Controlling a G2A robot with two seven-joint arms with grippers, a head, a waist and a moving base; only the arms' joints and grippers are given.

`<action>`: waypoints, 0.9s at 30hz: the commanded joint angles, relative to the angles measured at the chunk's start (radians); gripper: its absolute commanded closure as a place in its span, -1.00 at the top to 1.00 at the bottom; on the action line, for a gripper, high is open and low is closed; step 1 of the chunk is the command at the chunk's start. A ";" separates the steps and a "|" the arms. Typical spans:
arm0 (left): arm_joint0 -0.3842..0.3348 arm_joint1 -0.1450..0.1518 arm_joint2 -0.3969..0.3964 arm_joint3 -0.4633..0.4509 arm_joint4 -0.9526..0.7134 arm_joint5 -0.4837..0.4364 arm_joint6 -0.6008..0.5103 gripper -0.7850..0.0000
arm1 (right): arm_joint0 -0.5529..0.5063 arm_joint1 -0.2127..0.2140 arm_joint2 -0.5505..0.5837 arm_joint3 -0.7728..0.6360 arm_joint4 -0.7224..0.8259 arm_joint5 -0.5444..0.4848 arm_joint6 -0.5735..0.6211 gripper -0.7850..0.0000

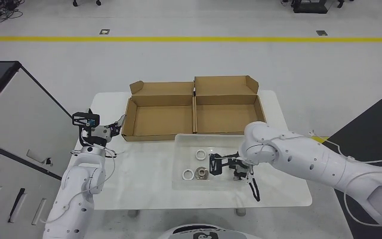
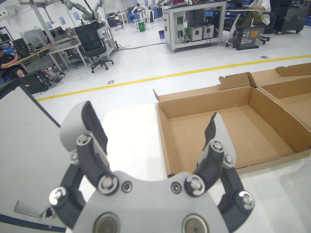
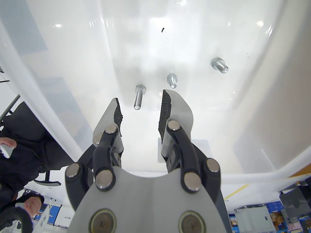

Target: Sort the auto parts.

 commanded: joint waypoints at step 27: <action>0.000 0.000 0.000 0.000 0.000 0.000 0.000 1.00 | -0.023 -0.030 0.000 0.038 -0.012 0.010 0.010 -0.16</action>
